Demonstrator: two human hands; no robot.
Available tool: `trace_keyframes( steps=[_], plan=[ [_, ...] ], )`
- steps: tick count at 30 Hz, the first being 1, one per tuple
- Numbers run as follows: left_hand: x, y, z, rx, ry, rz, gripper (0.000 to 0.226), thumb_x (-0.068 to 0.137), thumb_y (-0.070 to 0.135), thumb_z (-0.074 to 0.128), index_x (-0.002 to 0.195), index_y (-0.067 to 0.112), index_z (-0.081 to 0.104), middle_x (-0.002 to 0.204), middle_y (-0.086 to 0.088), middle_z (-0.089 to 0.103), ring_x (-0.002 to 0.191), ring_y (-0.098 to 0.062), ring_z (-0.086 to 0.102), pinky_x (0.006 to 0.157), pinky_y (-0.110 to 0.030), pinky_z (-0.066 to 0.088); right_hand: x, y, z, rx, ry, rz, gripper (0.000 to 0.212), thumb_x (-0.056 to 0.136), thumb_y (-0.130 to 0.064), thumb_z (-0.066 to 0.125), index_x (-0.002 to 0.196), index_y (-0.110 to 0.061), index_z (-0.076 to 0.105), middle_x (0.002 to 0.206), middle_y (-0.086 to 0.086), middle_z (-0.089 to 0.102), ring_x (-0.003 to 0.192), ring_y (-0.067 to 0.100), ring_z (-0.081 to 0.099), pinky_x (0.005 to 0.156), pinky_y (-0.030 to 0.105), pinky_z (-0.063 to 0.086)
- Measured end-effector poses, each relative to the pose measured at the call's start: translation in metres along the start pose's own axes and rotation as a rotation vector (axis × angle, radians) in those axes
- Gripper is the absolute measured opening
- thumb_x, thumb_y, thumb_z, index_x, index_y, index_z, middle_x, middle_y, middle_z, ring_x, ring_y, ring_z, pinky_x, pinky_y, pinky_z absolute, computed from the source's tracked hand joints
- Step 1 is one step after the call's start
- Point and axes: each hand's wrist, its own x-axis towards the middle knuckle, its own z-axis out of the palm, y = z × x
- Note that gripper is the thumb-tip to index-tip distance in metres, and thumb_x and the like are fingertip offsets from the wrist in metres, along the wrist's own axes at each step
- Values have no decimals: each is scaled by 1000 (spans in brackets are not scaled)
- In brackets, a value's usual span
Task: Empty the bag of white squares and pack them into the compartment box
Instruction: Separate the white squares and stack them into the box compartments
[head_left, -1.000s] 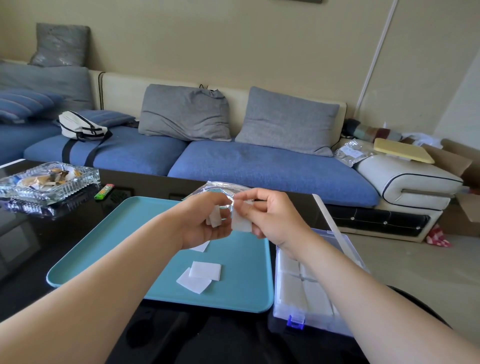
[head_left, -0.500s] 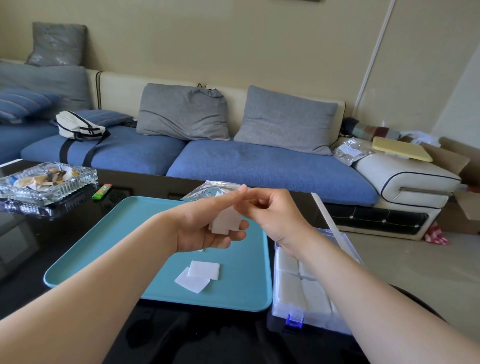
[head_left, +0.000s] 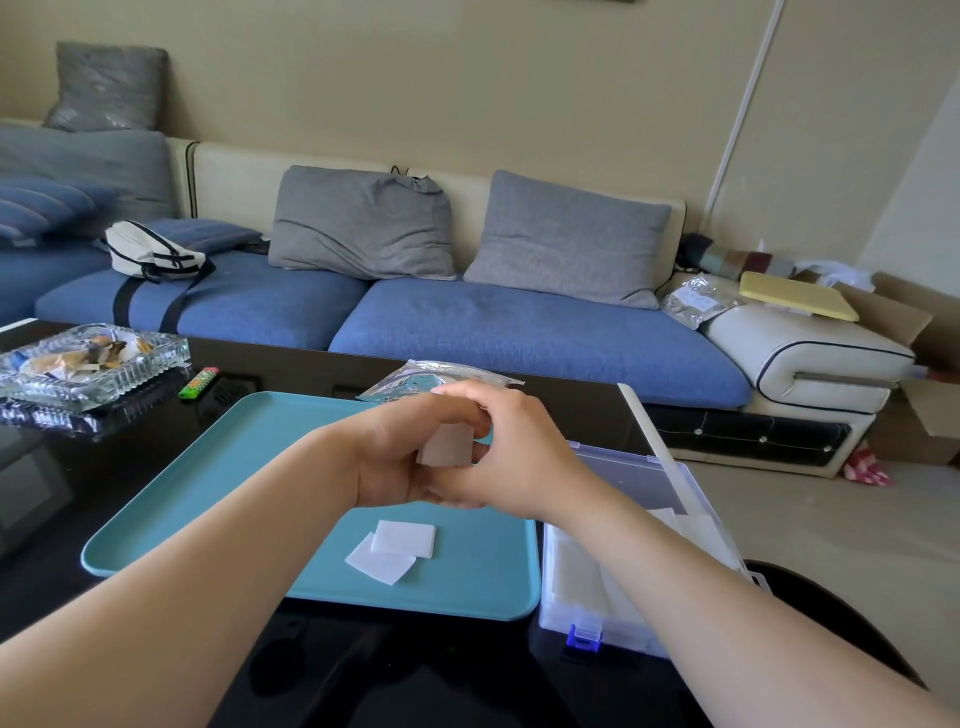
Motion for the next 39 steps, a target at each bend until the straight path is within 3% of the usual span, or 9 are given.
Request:
trace_keyframes(
  steps=[5, 9, 13, 16, 20, 24, 29, 36, 39],
  plan=[
    [1, -1, 0, 28, -53, 13, 31, 100, 23, 61, 124, 4, 66, 109, -19, 63, 99, -32, 68, 87, -46, 63, 0, 2, -3, 6, 21, 45, 65, 67, -29, 96, 127, -33, 70, 106, -25, 72, 101, -6, 65, 82, 12, 53],
    [4, -3, -2, 15, -51, 24, 38, 99, 22, 62, 129, 0, 62, 112, -18, 64, 101, -33, 69, 85, -46, 62, 3, 3, -1, -18, 44, -16, 39, 70, -24, 90, 104, -21, 72, 95, -6, 73, 88, 13, 64, 78, 33, 55],
    [6, -4, -3, 0, -12, 17, 24, 99, 22, 62, 118, 7, 65, 108, -16, 60, 96, -31, 66, 79, -42, 61, 4, 3, -1, -24, 5, 20, 72, 75, -23, 87, 142, -28, 61, 124, -16, 69, 106, -2, 59, 84, 2, 43],
    [6, -4, -8, 26, 4, -19, 31, 99, 22, 60, 126, 7, 65, 103, -16, 60, 90, -30, 63, 75, -39, 61, 4, 1, 2, -21, -65, 41, 88, 77, -28, 87, 155, -32, 47, 140, -15, 62, 114, -5, 55, 85, -4, 37],
    [8, -3, -13, 69, 193, -52, 9, 99, 24, 60, 98, 14, 59, 70, -5, 49, 58, -20, 51, 58, -31, 54, 3, 2, 5, 22, -124, 185, 86, 80, -38, 75, 156, -32, 36, 141, -13, 56, 133, 7, 50, 103, 23, 42],
    [11, -7, -28, 159, 409, -8, 22, 101, 31, 62, 95, 10, 64, 74, -5, 58, 51, -18, 51, 54, -29, 55, 3, 13, 17, -141, -235, 416, 41, 89, -26, 62, 131, -23, 60, 114, -6, 65, 100, 19, 68, 68, 24, 55],
    [11, -9, -38, 170, 408, 6, 14, 100, 15, 63, 109, 5, 65, 83, -11, 66, 56, -20, 58, 55, -30, 58, -9, 18, 45, -296, -510, 361, 43, 100, -41, 62, 134, -15, 63, 127, 1, 65, 120, 22, 59, 102, 36, 50],
    [14, -10, -46, 82, 384, 55, 33, 97, 5, 70, 127, -5, 59, 96, -21, 70, 76, -29, 70, 68, -38, 66, -6, 12, 69, -351, -560, 291, 43, 92, -29, 74, 116, 6, 67, 109, 23, 72, 103, 38, 65, 91, 52, 56],
    [12, -10, -48, 69, 366, 78, 34, 97, 10, 74, 123, -4, 59, 94, -19, 67, 77, -29, 71, 72, -37, 66, -5, 9, 70, -323, -579, 352, 39, 89, -23, 69, 111, 9, 68, 100, 27, 73, 83, 42, 60, 71, 45, 56]
  ],
)
